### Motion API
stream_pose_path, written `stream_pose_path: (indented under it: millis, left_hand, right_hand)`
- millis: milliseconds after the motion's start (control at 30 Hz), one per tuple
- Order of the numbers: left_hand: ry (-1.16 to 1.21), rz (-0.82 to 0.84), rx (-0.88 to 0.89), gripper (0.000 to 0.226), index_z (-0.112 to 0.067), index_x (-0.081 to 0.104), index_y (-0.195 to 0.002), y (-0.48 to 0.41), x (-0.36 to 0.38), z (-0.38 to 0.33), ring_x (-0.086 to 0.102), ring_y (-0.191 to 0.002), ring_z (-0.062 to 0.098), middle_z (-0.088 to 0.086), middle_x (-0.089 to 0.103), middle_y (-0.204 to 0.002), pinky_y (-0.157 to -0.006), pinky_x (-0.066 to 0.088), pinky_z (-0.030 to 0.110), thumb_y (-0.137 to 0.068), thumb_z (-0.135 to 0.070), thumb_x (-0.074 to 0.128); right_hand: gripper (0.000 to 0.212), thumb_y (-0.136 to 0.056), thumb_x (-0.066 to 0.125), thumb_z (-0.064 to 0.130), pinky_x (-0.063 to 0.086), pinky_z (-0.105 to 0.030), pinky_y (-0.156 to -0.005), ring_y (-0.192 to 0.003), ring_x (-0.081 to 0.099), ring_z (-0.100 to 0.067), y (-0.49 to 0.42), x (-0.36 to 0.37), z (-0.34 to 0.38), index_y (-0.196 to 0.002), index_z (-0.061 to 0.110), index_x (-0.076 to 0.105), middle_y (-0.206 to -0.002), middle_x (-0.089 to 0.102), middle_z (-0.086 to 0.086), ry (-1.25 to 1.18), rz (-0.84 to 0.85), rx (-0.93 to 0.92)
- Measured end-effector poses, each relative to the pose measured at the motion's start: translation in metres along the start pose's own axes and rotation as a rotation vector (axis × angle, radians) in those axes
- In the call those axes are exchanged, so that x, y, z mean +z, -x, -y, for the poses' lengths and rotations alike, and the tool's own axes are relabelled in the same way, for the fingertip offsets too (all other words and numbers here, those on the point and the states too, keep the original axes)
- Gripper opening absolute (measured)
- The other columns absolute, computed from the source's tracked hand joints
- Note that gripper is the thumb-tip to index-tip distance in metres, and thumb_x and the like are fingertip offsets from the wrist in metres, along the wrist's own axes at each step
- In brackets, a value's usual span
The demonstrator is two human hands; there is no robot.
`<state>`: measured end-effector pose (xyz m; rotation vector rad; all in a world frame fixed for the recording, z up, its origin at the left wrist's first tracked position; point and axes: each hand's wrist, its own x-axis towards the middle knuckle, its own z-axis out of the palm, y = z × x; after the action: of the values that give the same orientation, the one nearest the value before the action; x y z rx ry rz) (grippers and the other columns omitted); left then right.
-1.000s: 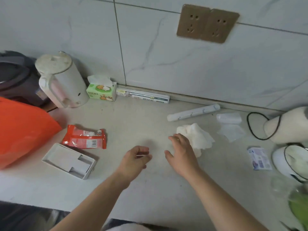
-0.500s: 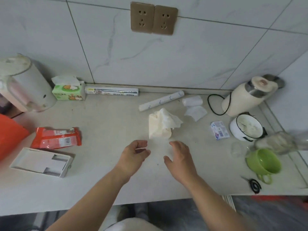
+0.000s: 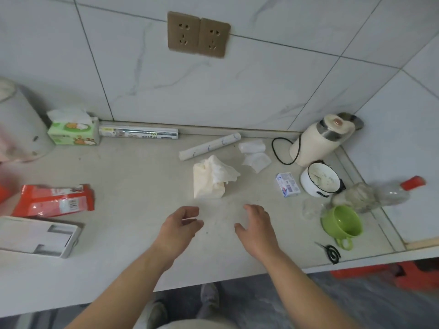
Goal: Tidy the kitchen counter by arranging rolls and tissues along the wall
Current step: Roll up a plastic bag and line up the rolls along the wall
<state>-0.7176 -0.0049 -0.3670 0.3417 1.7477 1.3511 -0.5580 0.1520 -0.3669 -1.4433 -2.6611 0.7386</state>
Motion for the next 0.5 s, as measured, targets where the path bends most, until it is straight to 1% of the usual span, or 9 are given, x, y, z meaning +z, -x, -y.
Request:
stream_pose_path:
  millis: [167,333,433,500]
  left_hand:
    - [-0.039,-0.031,-0.006,0.028,-0.021,0.066,-0.12,-0.019,0.03,-0.007,0.066,-0.105,0.011,-0.008,0.066,-0.122,-0.083,0.053,0.027,-0.093,-0.014,0.07]
    - [-0.044,-0.082,-0.043,0.025,-0.022,0.068,-0.114,-0.044,0.085,-0.019,0.067,-0.103,0.014,-0.006,0.067,-0.119,-0.091,0.058,0.037,-0.091,-0.012,0.071]
    - [-0.069,-0.091,-0.062,0.023,-0.024,0.07,-0.109,-0.061,0.118,-0.028,0.067,-0.098,0.015,-0.005,0.068,-0.116,-0.087,0.057,0.033,-0.09,-0.013,0.072]
    - [-0.074,-0.098,-0.057,0.022,-0.022,0.07,-0.109,-0.073,0.136,-0.035,0.067,-0.099,0.015,-0.006,0.067,-0.118,-0.088,0.057,0.034,-0.09,-0.011,0.072]
  right_hand:
    - [0.057,-0.09,0.063,0.029,0.037,-0.034,-0.106,-0.132,0.039,-0.026,-0.029,-0.011,-0.032,-0.142,0.014,0.044,-0.144,0.044,-0.006,-0.039,-0.014,0.002]
    - [0.057,-0.09,0.062,0.027,0.039,-0.036,-0.105,-0.131,0.039,-0.028,-0.07,-0.03,-0.086,-0.142,0.014,0.043,-0.143,0.044,-0.007,-0.028,0.015,0.012]
    - [0.057,-0.089,0.062,0.027,0.04,-0.037,-0.103,-0.129,0.04,-0.029,-0.095,-0.039,-0.114,-0.141,0.014,0.045,-0.142,0.045,-0.008,-0.035,0.022,0.017]
    - [0.057,-0.089,0.063,0.027,0.04,-0.037,-0.103,-0.13,0.04,-0.029,-0.111,-0.042,-0.128,-0.141,0.013,0.045,-0.142,0.045,-0.009,-0.051,0.031,0.008]
